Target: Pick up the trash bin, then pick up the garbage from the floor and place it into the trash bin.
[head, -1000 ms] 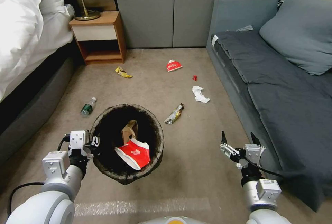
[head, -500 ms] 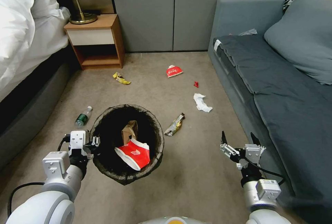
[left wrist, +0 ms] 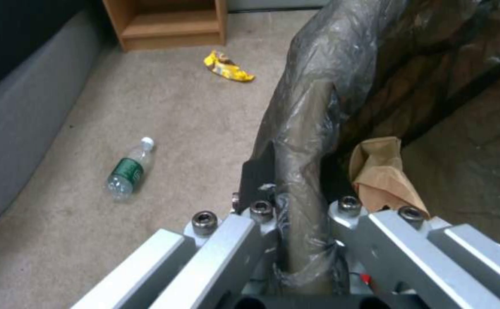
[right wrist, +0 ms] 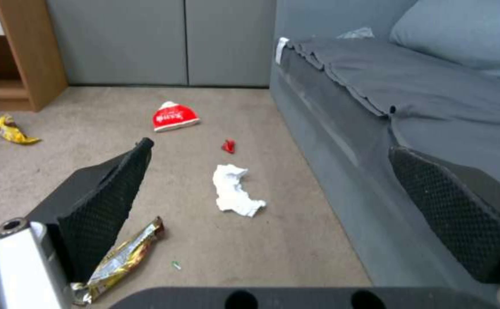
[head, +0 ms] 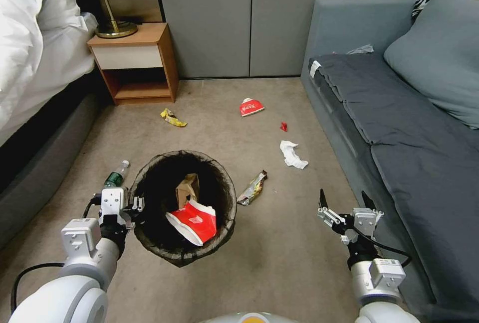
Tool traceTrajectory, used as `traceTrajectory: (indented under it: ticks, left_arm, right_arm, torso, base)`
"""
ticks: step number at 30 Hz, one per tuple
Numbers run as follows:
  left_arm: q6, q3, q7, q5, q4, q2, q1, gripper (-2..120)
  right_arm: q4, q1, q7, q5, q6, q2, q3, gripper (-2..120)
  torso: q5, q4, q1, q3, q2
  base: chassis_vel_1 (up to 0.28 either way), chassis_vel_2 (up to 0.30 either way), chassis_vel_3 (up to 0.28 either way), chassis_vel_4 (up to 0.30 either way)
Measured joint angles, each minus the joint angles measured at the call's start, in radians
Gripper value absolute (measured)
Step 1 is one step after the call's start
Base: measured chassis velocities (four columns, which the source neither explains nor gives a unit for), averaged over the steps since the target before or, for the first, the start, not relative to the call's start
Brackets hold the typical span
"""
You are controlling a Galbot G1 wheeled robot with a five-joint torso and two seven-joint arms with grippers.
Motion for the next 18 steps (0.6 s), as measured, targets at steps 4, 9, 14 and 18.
traceTrajectory:
  ticks: [4,9,14,18]
  left_arm:
    - [0.000,0.000,0.000,0.000,0.000,0.000,0.000,1]
    - [0.000,0.000,0.000,0.000,0.000,0.000,0.000,1]
    - [0.000,0.000,0.000,0.000,0.000,0.000,0.000,1]
    - [0.000,0.000,0.000,0.000,0.000,0.000,0.000,1]
  right_arm:
    - [0.000,0.000,0.000,0.000,0.000,0.000,0.000,100]
    - [0.000,0.000,0.000,0.000,0.000,0.000,0.000,100]
    - [0.000,0.000,0.000,0.000,0.000,0.000,0.000,100]
    - [0.000,0.000,0.000,0.000,0.000,0.000,0.000,100]
  torso:
    - [0.0000,0.0000,0.000,0.000,0.000]
    - [0.0000,0.0000,0.000,0.000,0.000]
    - [0.0000,0.0000,0.000,0.000,0.000]
    - [0.0000,0.0000,0.000,0.000,0.000]
  base:
    - [0.000,0.000,0.000,0.000]
    - [0.000,0.000,0.000,0.000]
    - [0.000,0.000,0.000,0.000]
    - [0.000,0.000,0.000,0.000]
